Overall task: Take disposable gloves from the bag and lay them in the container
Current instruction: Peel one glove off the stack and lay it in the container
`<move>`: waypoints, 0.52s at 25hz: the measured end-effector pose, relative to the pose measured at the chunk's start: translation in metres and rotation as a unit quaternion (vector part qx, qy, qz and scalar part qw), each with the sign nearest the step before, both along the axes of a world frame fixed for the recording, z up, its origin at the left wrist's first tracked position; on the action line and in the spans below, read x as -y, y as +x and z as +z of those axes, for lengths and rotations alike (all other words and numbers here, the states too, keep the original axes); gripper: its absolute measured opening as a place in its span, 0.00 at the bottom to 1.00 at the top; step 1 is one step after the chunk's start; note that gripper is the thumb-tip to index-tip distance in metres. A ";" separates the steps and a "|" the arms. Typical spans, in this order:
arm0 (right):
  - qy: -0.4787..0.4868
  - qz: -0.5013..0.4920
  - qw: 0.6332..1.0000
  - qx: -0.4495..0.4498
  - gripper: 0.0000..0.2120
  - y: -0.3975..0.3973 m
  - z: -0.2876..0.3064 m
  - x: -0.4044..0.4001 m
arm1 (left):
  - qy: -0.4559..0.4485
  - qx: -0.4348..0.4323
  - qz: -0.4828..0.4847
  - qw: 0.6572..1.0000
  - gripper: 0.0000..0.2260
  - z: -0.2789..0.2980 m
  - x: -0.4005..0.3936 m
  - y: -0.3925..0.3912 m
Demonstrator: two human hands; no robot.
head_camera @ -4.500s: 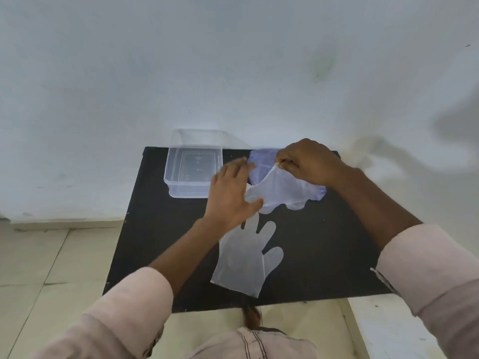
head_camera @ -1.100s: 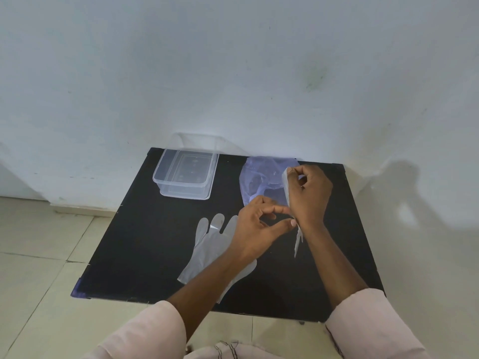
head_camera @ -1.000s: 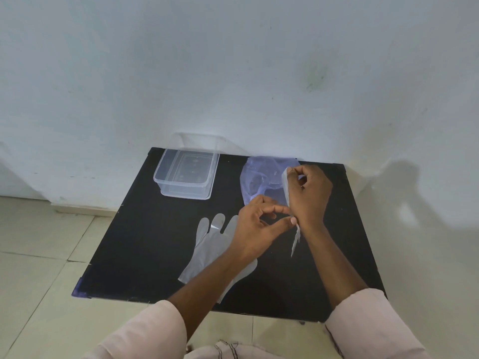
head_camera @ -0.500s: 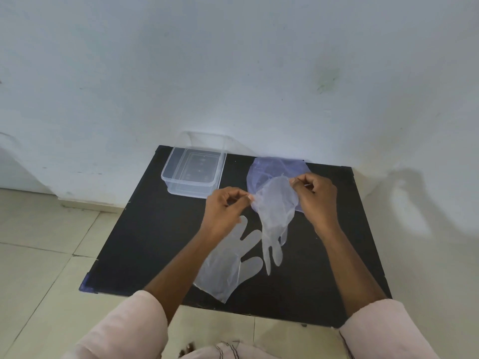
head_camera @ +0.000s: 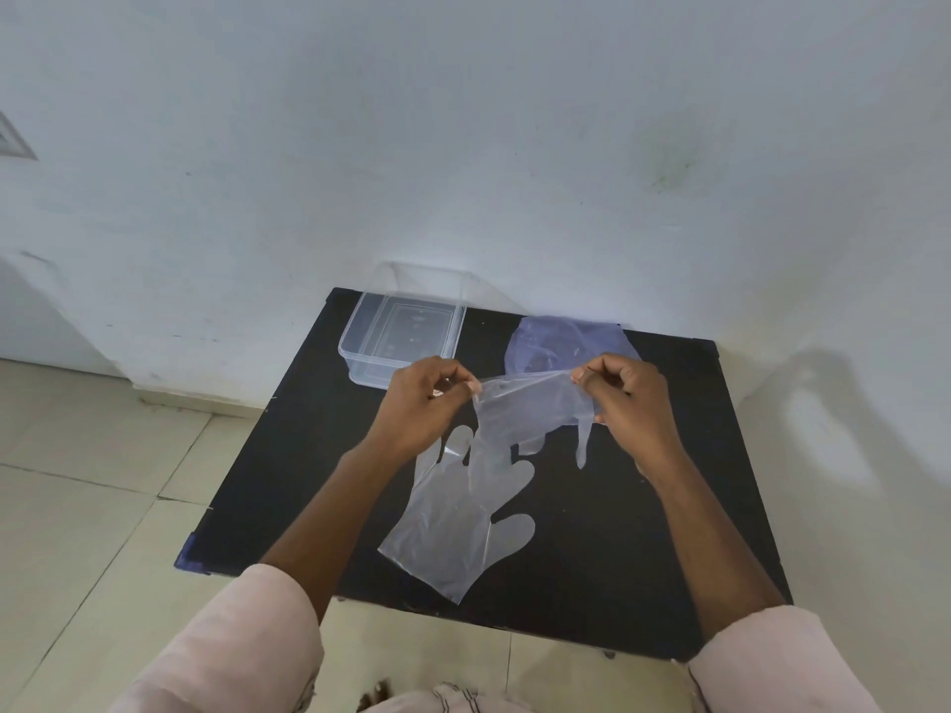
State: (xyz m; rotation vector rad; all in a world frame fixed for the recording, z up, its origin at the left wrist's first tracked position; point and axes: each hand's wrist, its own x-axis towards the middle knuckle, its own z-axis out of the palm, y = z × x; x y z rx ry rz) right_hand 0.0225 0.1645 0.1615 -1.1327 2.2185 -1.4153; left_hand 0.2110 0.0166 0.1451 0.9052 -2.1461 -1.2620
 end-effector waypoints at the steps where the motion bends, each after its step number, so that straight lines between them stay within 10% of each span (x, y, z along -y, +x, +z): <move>1: -0.002 0.003 1.000 -0.002 0.08 0.001 0.000 0.000 | 0.042 -0.020 -0.003 0.999 0.03 -0.001 -0.001 0.000; 13: -0.004 -0.014 0.999 0.028 0.07 0.000 -0.003 -0.001 | 0.163 -0.083 -0.004 0.983 0.07 -0.004 -0.008 -0.020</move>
